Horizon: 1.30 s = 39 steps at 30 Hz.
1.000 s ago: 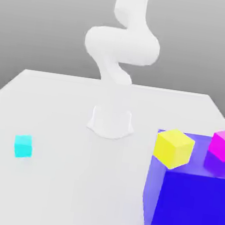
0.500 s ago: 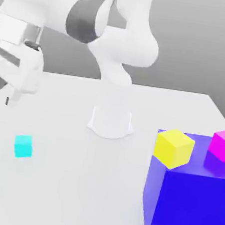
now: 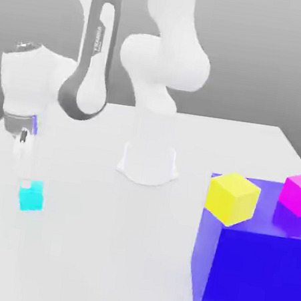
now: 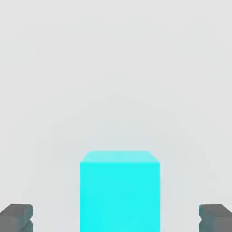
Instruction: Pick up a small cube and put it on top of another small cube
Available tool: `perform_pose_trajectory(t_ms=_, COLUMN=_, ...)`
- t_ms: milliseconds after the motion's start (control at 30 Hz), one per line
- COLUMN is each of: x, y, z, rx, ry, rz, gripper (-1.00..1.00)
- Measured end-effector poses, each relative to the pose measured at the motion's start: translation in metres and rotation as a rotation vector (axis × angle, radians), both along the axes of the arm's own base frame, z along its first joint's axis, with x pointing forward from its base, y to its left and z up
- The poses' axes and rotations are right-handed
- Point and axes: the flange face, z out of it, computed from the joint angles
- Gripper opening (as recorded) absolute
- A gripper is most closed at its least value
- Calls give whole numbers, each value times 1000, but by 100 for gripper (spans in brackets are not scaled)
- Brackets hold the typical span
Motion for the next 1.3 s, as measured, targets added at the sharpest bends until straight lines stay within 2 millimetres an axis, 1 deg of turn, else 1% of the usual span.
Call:
perform_pose_trajectory(t_ms=133, x=-2, y=1, z=-30, rx=-1, ry=4, rz=-1, gripper=0)
perform_pose_trajectory(t_ms=167, x=-3, y=1, z=-38, rx=-1, ry=7, rz=0, gripper=-100)
perform_pose_trajectory(t_ms=333, x=-3, y=1, z=-38, rx=-2, ry=6, rz=0, gripper=-100)
perform_pose_trajectory(t_ms=367, x=-3, y=2, z=-41, rx=-2, ry=7, rz=0, gripper=-100)
perform_pose_trajectory(t_ms=400, x=-3, y=2, z=-39, rx=-1, ry=6, rz=0, gripper=-100)
perform_pose_trajectory(t_ms=567, x=0, y=0, z=-7, rx=0, ry=0, rz=-2, gripper=-100)
perform_pose_trajectory(t_ms=700, x=-4, y=0, z=20, rx=0, ry=6, rz=4, gripper=-100)
perform_pose_trajectory(t_ms=767, x=-3, y=-8, z=24, rx=-4, ry=16, rz=96, gripper=-100)
perform_pose_trajectory(t_ms=833, x=2, y=-16, z=25, rx=-7, ry=29, rz=224, gripper=-100)
perform_pose_trajectory(t_ms=900, x=13, y=-20, z=25, rx=-12, ry=44, rz=385, gripper=-100)
perform_pose_trajectory(t_ms=967, x=18, y=-29, z=25, rx=-16, ry=62, rz=526, gripper=-100)
perform_pose_trajectory(t_ms=1000, x=29, y=-26, z=26, rx=-18, ry=71, rz=619, gripper=-100)
perform_pose_trajectory(t_ms=1133, x=82, y=-2, z=32, rx=-21, ry=112, rz=999, gripper=-100)
perform_pose_trajectory(t_ms=1300, x=143, y=40, z=42, rx=-28, ry=177, rz=1458, gripper=-100)
